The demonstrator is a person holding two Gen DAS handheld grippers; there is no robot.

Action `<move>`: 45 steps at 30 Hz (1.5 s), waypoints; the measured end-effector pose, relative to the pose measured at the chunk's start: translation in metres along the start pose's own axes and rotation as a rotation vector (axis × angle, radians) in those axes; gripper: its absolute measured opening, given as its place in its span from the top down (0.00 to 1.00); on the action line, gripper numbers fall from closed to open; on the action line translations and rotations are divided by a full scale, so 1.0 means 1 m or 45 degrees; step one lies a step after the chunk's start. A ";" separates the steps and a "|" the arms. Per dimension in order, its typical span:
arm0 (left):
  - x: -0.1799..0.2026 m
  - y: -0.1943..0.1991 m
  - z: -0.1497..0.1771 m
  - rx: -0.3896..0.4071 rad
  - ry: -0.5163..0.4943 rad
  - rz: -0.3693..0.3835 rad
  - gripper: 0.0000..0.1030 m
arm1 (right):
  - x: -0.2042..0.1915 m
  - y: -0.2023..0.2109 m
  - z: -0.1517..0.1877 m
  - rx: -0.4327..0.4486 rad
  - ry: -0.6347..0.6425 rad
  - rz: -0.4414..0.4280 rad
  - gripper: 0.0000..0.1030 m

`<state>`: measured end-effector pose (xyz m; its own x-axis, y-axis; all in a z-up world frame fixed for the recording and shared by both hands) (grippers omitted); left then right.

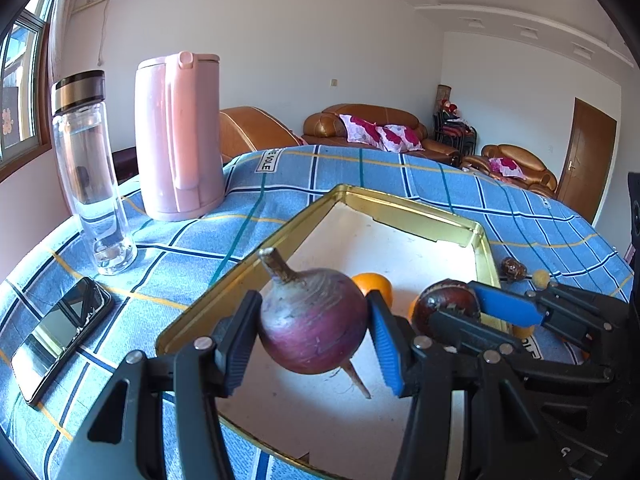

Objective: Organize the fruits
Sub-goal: 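Lower the red onion with the left tool while the right tool lowers the brown fruit into the tray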

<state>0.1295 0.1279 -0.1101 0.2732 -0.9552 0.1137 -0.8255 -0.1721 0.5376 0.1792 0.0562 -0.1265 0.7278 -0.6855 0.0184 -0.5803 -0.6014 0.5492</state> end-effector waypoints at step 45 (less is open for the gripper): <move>-0.007 -0.022 0.008 -0.135 0.033 0.000 0.47 | -0.002 -0.014 0.007 -0.081 0.009 0.029 0.66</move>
<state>0.1415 0.1364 -0.1292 0.2873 -0.9483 0.1345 -0.7689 -0.1446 0.6228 0.1836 0.0628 -0.1402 0.7172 -0.6959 0.0372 -0.5725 -0.5579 0.6008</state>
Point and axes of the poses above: each gripper's, at about its wrist camera, not at the fingertips, and y roughly against the way its jaws point, x to its right, z to its underside, the point moved 8 cm from there along -y, roughly the way its jaws point, and after that the axes turned 3 degrees about y, right-handed, at the moved point
